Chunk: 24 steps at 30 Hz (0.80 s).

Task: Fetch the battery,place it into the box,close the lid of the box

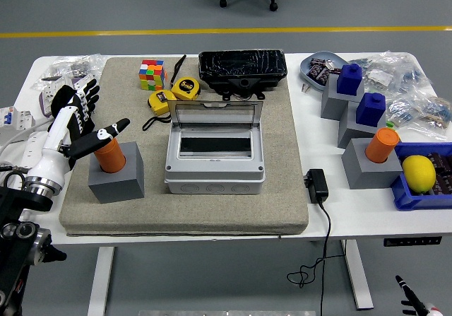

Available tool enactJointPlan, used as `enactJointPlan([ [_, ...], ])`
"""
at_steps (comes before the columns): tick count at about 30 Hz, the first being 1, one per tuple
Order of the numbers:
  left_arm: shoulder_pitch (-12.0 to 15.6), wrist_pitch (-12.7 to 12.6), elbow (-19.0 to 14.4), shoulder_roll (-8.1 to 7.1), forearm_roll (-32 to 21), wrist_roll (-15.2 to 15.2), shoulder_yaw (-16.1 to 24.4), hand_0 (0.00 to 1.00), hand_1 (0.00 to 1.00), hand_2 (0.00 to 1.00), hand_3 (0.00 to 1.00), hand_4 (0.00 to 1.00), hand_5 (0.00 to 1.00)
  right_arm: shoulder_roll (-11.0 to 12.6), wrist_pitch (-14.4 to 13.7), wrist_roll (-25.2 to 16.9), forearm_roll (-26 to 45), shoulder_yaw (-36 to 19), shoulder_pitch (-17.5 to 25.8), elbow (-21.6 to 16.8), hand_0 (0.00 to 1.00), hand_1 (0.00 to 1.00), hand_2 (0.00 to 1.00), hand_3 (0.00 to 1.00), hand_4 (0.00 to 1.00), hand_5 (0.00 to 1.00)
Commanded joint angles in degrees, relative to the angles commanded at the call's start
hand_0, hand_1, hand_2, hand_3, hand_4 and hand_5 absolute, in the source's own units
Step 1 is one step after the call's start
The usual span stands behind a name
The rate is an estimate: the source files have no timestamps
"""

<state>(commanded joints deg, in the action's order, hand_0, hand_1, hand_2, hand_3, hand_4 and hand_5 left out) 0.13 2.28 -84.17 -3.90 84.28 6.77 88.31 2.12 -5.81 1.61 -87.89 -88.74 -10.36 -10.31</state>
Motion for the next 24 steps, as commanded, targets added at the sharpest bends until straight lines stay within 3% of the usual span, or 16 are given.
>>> enactJointPlan([
  [12, 1.9, -0.6, 0.8, 0.47, -6.6, 3.1, -1.6, 0.998, 0.998, 0.998, 0.998, 0.998, 0.281, -0.1, 0.1, 0.1, 0.3, 0.4, -0.2, 0.0, 0.993, 0.881, 0.811, 0.807, 0.998, 0.998],
  [24, 2.6, -2.0, 2.4, 0.59, -8.5, 4.6, -4.4, 0.998, 0.998, 0.998, 0.998, 0.998, 0.281, -0.1, 0.2, 0.1, 0.5, 0.6, -0.4, 0.0, 0.993, 0.880, 0.810, 0.806, 0.998, 0.998],
])
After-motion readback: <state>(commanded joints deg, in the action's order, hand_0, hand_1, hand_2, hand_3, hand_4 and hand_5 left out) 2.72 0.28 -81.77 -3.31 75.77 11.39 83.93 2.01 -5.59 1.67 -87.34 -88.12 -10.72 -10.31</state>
